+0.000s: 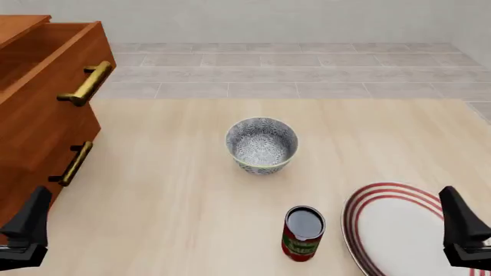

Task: Put the bowl on the plate.

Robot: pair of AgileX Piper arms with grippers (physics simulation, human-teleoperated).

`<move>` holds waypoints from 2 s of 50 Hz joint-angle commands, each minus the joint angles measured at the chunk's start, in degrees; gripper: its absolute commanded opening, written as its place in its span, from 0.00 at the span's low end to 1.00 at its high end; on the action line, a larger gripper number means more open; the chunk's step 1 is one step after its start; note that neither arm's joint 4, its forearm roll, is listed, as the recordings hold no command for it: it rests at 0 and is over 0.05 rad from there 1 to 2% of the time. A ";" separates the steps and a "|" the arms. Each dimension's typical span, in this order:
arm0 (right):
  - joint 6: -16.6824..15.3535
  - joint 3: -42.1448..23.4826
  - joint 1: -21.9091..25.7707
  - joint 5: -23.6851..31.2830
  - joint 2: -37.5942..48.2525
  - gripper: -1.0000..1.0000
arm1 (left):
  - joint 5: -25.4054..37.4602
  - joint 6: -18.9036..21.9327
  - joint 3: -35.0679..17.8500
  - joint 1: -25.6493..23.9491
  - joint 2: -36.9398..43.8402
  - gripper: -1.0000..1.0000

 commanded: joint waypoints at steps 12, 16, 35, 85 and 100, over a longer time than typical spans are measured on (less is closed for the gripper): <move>-1.63 -0.20 2.25 -0.54 1.67 1.00 | -0.08 0.00 -0.18 -0.01 0.32 1.00; 0.10 -0.19 2.28 -2.45 5.36 1.00 | -0.08 0.00 -0.18 0.01 0.31 1.00; 0.15 -9.17 5.69 -8.86 20.54 1.00 | -0.08 -0.01 -0.18 0.00 0.32 1.00; 0.44 -49.43 23.00 2.65 73.51 1.00 | -0.08 -0.01 -0.18 -0.01 0.32 1.00; 5.68 -59.82 22.77 10.75 85.74 1.00 | -0.08 0.01 -0.18 0.00 0.32 1.00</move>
